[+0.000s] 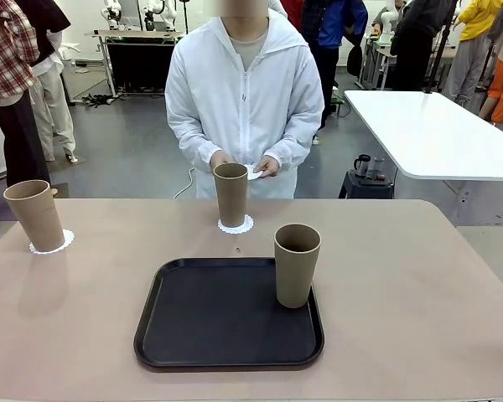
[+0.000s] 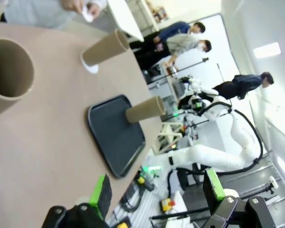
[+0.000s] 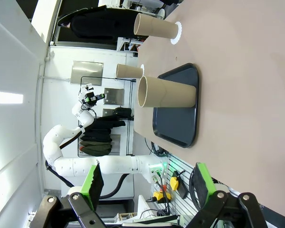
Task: Place coasters on the table and set cups on them.
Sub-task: Take one Reusable plastic cup from the Flat Tray and place it on a coaster set by the human.
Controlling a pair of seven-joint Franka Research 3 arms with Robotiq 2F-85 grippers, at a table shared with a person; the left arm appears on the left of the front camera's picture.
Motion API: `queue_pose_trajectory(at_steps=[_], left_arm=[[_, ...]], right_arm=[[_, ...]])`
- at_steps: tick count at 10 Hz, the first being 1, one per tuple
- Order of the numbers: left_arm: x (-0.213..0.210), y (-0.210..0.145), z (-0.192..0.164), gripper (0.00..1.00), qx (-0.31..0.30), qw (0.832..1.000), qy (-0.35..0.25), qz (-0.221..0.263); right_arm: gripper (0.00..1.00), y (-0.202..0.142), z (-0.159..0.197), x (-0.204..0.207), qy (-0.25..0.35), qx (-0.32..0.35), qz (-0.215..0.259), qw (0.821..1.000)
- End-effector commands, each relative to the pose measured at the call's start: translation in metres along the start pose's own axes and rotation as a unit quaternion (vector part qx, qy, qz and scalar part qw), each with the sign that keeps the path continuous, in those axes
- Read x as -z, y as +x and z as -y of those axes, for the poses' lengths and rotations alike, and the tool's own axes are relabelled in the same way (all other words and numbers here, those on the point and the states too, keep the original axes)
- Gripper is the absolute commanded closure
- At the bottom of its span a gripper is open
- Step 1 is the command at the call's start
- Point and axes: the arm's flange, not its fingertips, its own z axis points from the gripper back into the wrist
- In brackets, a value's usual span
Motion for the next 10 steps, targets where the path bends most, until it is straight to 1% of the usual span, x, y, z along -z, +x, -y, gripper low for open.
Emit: queue_pose_trajectory(at_steps=[1, 10], left_arm=[[-0.0010, -0.0020, 0.0000, 0.00, -0.006, 1.000, 0.002, 0.004], [-0.0010, -0.0020, 0.0000, 0.00, -0.006, 1.000, 0.002, 0.004]], right_arm=[[0.00, 0.0004, -0.0011, -0.0004, 0.007, -0.002, 0.001, 1.000], [0.00, 0.0004, -0.0011, -0.0004, 0.007, -0.002, 0.001, 1.000]])
